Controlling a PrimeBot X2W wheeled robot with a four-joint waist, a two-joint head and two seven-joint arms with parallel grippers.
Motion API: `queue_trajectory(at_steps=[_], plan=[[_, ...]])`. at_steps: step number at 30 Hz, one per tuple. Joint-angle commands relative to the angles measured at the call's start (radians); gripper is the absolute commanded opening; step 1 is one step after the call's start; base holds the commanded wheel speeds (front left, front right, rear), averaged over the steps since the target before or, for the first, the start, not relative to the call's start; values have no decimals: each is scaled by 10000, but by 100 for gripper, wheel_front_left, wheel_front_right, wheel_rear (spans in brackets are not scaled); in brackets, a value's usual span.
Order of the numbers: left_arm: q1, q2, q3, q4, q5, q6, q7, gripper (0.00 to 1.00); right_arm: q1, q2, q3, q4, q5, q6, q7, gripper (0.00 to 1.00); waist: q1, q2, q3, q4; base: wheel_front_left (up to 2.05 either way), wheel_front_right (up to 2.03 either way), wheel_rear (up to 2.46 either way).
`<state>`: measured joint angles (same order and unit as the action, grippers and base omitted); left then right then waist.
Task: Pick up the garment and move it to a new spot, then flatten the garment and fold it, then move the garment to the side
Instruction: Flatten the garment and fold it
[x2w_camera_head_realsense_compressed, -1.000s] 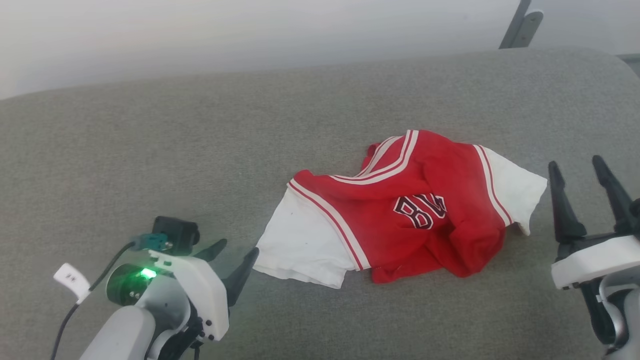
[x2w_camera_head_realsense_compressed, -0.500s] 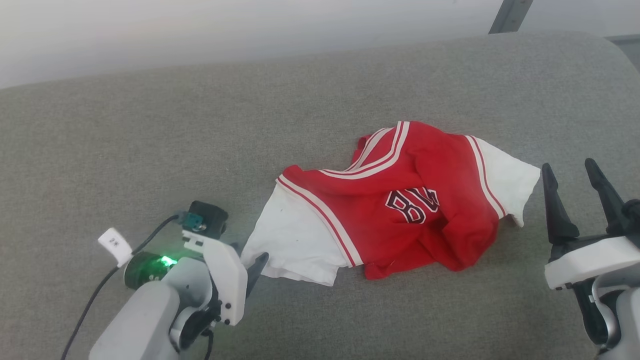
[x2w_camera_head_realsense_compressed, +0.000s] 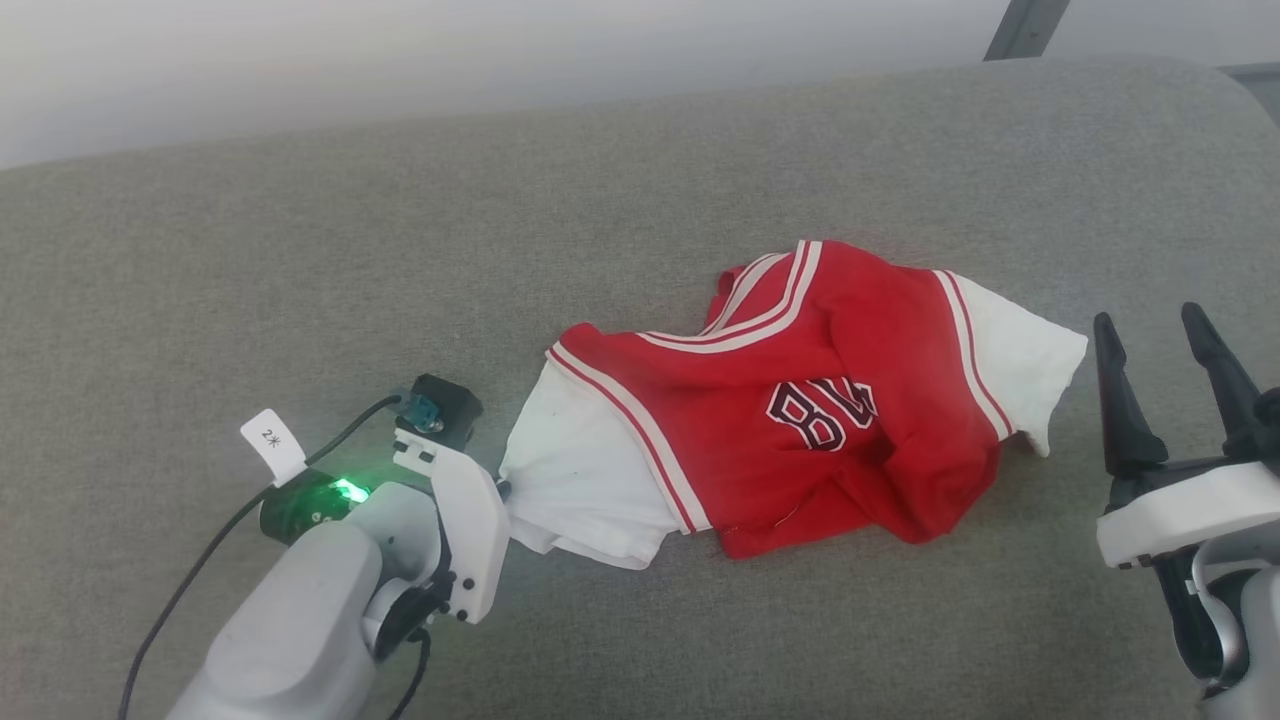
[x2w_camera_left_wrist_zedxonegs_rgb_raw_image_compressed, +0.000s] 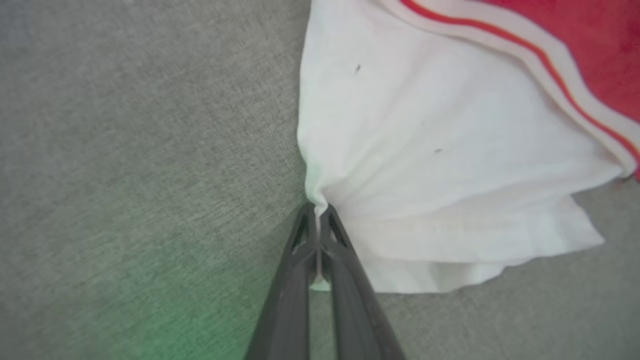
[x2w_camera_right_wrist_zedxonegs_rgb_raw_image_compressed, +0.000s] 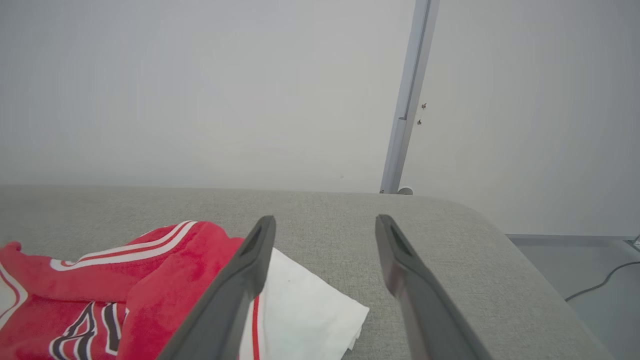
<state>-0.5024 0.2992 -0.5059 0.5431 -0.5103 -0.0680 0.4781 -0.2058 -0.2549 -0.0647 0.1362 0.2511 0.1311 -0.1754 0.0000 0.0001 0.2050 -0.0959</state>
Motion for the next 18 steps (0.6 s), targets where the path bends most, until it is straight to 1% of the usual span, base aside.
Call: queue_trajectory(at_steps=[1,6,12,13,14,16,18], plan=[[484,403,-126,583,100,54,198,0,18,-19,-33,-45,-88,-7,28,100,0,-1,-24,48,0,0,0],[548,1217,128,447,156,44,105,0,45,-59,-87,-61,-93,-7,51,100,0,-1,-72,182,0,0,0],[708,2140,518,192,13,112,101,0,49,-119,78,15,27,-7,118,100,0,-1,-178,287,0,0,0],[708,2140,518,192,13,112,101,0,49,-119,78,15,27,-7,118,100,0,-1,-178,287,0,0,0],[773,2420,603,156,21,145,97,0,26,-142,137,50,39,-7,132,100,0,-1,-221,297,0,0,0],[856,2627,682,98,5,170,78,0,-20,-176,238,86,143,-7,119,100,0,-1,-261,303,0,0,0],[894,2675,752,78,-86,188,23,0,-49,-184,279,107,200,-7,93,100,0,-1,-283,307,0,0,0]])
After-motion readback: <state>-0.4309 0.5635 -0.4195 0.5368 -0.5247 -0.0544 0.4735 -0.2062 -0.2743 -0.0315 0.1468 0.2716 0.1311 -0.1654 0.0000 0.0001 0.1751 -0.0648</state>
